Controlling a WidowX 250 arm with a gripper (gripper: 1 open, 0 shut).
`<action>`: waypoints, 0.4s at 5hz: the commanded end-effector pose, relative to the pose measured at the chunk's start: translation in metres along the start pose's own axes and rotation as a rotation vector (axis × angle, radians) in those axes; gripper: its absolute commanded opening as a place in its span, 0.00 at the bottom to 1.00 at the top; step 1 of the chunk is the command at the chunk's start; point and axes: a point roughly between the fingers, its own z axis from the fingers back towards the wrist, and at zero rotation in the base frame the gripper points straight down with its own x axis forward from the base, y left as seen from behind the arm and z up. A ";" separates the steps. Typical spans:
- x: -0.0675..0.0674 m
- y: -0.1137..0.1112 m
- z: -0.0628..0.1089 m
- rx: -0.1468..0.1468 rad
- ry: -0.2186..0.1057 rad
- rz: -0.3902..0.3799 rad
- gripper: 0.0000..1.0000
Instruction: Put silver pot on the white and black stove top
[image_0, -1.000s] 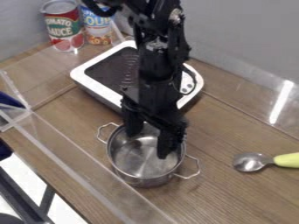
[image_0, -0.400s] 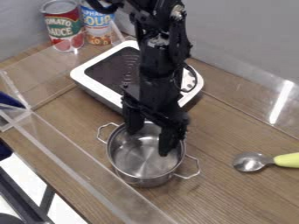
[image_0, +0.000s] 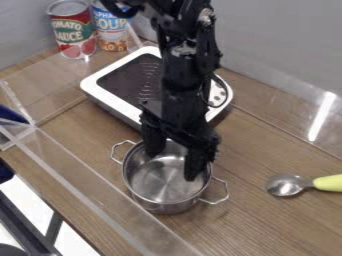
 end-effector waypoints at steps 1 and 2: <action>-0.003 -0.005 0.009 -0.003 -0.028 0.026 1.00; -0.003 -0.006 0.010 -0.008 -0.027 0.005 1.00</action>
